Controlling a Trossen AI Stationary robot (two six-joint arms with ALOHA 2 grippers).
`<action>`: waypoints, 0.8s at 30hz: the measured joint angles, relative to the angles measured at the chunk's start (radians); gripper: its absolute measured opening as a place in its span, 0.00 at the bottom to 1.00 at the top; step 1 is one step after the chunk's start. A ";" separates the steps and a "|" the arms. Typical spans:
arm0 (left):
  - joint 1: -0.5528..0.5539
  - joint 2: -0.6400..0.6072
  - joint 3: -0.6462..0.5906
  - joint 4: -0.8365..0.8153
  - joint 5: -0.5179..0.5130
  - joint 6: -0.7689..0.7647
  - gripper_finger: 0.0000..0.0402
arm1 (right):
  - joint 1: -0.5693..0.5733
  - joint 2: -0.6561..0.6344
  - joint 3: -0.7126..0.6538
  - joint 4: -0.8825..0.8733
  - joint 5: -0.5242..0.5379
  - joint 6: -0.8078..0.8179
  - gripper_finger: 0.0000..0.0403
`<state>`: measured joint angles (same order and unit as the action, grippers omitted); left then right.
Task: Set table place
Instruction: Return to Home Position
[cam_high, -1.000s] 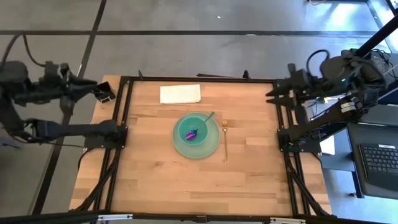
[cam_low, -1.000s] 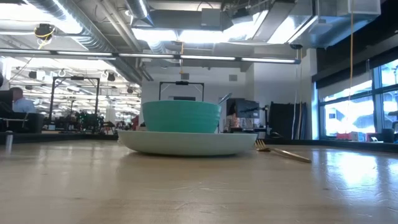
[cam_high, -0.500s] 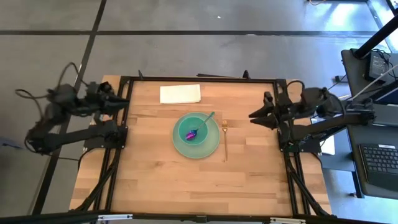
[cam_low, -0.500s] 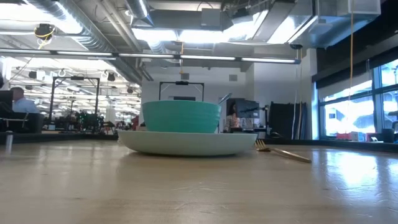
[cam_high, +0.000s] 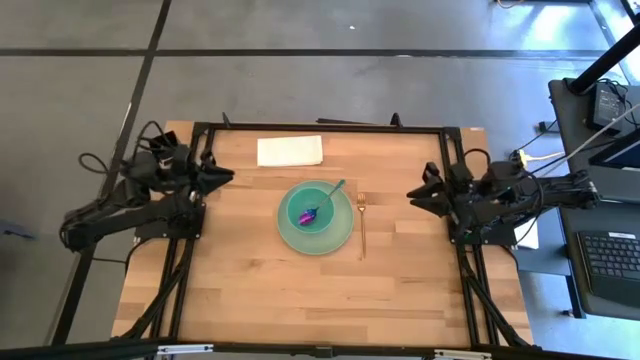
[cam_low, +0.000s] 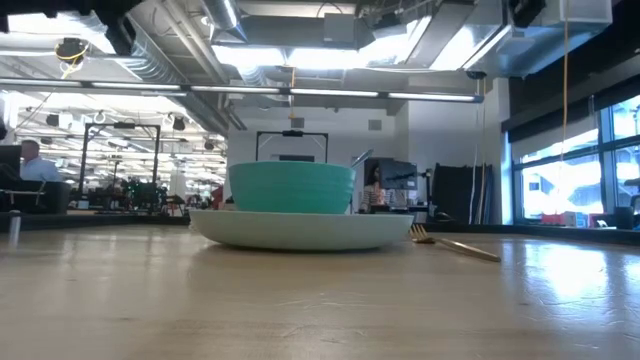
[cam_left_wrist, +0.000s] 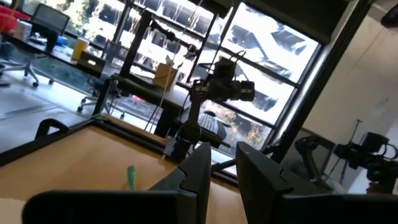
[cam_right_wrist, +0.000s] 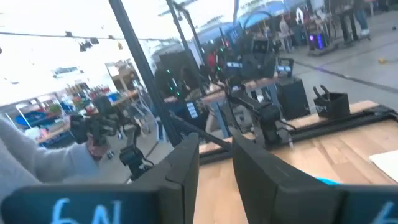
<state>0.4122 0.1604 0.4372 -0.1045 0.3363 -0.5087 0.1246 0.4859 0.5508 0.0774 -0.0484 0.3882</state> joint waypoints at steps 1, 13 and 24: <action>0.000 0.000 -0.017 0.030 0.000 -0.005 0.17 | 0.000 -0.019 -0.021 0.016 -0.004 -0.001 0.24; 0.000 0.000 -0.235 0.412 -0.019 -0.089 0.17 | 0.000 -0.216 -0.256 0.187 -0.007 -0.015 0.24; 0.000 0.000 -0.365 0.546 -0.012 -0.135 0.17 | 0.000 -0.277 -0.476 0.427 -0.008 0.012 0.24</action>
<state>0.4118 0.1608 0.0724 0.4416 0.3238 -0.6441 0.1246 0.2092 0.0753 0.5046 -0.0561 0.4005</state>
